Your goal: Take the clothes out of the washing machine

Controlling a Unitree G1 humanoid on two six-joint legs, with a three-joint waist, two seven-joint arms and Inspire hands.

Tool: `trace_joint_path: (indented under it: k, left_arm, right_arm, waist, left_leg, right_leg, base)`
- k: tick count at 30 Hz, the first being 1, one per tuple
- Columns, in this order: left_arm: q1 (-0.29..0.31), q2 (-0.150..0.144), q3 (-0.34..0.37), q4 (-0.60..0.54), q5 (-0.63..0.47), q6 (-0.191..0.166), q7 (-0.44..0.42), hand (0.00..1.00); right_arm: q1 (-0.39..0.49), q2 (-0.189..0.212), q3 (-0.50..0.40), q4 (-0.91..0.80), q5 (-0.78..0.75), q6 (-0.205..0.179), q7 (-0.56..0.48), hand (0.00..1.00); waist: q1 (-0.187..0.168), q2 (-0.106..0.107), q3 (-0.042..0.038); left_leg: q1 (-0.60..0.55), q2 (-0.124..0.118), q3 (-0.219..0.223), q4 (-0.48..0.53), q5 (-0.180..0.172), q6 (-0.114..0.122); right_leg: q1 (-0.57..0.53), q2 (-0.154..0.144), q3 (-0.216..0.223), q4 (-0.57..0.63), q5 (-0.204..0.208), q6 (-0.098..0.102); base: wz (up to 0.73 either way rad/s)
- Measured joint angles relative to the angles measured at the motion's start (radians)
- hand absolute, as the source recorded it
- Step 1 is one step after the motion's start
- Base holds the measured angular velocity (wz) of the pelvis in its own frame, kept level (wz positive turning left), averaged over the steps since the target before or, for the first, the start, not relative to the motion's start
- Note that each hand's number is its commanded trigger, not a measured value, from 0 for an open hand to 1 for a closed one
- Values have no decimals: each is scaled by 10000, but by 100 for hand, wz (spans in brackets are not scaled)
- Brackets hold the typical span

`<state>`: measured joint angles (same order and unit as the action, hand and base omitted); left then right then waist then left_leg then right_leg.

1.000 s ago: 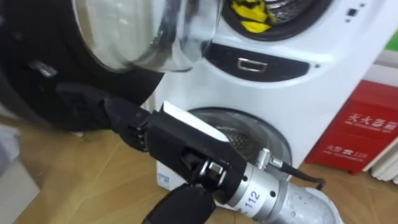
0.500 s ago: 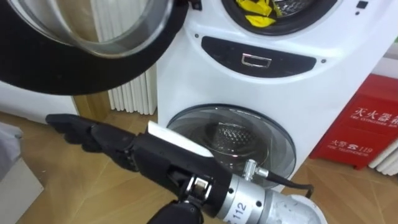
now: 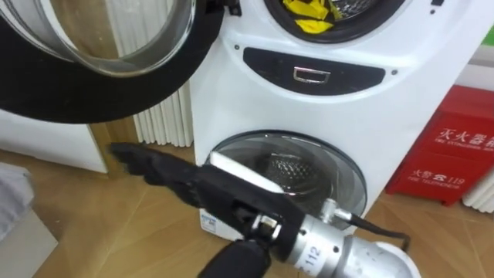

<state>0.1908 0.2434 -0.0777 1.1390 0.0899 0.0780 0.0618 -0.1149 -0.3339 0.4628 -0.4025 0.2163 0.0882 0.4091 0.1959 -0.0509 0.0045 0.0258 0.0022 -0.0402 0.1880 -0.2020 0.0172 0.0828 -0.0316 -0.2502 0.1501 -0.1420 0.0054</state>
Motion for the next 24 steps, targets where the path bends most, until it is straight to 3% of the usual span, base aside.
trace_joint_path:
  k: [3, 7, 12, 19, 24]
  left_arm:
    - [50, 0, 287, -121, 3, 35, 176, 0]
    - [157, 3, 492, -158, 14, 23, 441, 0]
    - [192, -56, 663, -179, 5, 16, 554, 0]
    - [181, -114, 664, -164, 240, 63, 790, 0]
    - [175, -297, 736, -163, 317, 267, 849, 0]
  right_arm:
    - [582, -267, -624, 373, -800, 122, -433, 0]
    - [667, -334, -1518, 560, -1496, 148, -1189, 0]
    - [635, -238, -2937, 575, -667, 75, -2559, 0]
    - [-49, -23, -3181, 800, 873, -4, -3658, 0]
    - [-1131, 251, -3180, 1109, 1376, -6, -3927, 0]
  waist:
    - [-141, -33, -5]
    - [-516, -47, -4]
    - [-771, -46, -2]
    - [-825, -43, 11]
    - [-789, 10, 56]
  left_leg:
    - [72, 5, 103, -24, 0, 0]
    - [80, 11, 186, -6, 0, 0]
    - [142, 20, 333, -35, -3, 4]
    - [184, 22, 345, -37, -4, 5]
    - [207, 22, 344, -37, -4, 5]
  right_leg:
    - [39, -3, 32, 1, -2, 3]
    - [35, -2, 57, 2, -2, 2]
    - [18, 6, 251, 2, -1, 2]
    - [52, 4, 246, 3, -1, 2]
    - [76, 3, 247, 3, -2, 2]
  base:
    - [-1]
    - [-7]
    - [-10]
    - [0]
    - [0]
